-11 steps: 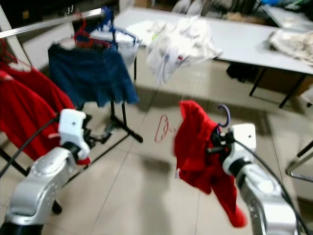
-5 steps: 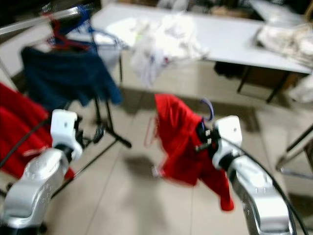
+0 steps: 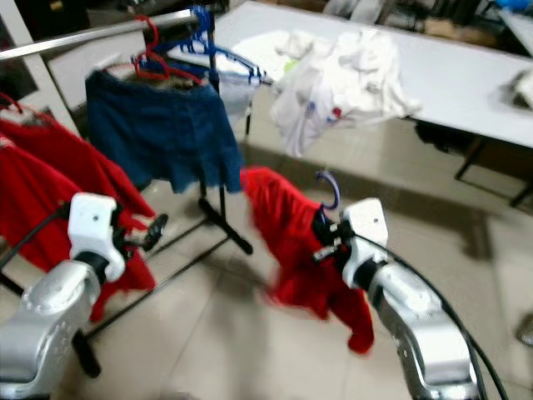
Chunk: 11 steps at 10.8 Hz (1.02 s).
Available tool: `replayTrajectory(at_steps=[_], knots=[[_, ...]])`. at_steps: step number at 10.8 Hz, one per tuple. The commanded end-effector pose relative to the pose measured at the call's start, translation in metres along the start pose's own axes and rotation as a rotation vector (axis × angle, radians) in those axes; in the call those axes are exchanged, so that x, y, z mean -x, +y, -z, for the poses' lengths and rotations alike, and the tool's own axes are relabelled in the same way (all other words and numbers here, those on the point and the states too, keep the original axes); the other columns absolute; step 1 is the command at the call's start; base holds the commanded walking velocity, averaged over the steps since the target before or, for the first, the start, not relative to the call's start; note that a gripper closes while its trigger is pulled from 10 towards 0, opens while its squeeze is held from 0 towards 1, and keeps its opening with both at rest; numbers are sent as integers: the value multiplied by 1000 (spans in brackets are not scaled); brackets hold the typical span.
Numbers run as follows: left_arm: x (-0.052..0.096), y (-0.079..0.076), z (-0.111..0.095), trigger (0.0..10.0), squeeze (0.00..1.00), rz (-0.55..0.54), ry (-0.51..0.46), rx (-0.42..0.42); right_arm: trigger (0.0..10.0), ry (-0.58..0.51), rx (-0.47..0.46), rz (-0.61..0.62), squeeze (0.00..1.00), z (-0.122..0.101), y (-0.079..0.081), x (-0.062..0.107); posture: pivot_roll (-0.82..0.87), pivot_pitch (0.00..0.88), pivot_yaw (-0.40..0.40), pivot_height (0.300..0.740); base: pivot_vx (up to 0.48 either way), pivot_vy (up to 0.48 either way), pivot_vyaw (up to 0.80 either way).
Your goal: Hang hanger
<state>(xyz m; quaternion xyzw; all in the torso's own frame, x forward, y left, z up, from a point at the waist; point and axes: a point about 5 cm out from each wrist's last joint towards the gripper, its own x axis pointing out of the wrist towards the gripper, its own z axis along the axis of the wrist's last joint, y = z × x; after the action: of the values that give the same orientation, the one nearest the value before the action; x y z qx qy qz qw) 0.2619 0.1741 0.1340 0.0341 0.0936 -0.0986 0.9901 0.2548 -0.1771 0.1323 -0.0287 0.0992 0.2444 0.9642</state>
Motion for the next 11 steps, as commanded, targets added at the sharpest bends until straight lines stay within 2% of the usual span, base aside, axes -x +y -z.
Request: replayTrajectory(at_steps=[1, 2, 3, 5, 6, 7, 8, 11], knots=[[-1, -9, -5, 10000, 0, 40, -16, 11, 10000, -17, 23, -20, 0, -4, -5, 2, 49, 79, -25, 740, 266, 0, 0], [-5, -14, -8, 10000, 0, 66, -24, 22, 10000, -24, 26, -66, 0, -7, -10, 3, 43, 46, -14, 740, 0, 0, 0], [-10, -20, -9, 10000, 0, 90, -23, 7, 10000, -23, -8, -80, 0, -9, -17, 3, 37, 37, -18, 740, 0, 0, 0], [-15, -23, -13, 10000, 0, 122, -30, 0, 10000, -27, -30, -104, 0, -11, -21, 3, 14, 3, -14, 740, 0, 0, 0], [-26, -29, -26, 10000, 0, 224, -44, 23, 10000, -53, -25, -181, 0, -20, -24, 2, -15, 33, -6, 740, 0, 0, 0], [-28, -29, -26, 10000, 0, 240, -43, 13, 10000, -58, -26, -193, 0, -20, -24, 2, -15, 33, -6, 740, 0, 0, 0], [-31, -35, -31, 10000, 1000, 322, -31, 2, 10000, -65, -25, -249, 0, -24, -24, 1, -11, 34, 0, 740, 0, 0, 0], [-36, -47, -57, 10000, 1000, 447, -50, 73, 10000, -47, -5, -378, 0, -30, -22, 0, -17, 14, -1, 740, 0, 0, 0]])
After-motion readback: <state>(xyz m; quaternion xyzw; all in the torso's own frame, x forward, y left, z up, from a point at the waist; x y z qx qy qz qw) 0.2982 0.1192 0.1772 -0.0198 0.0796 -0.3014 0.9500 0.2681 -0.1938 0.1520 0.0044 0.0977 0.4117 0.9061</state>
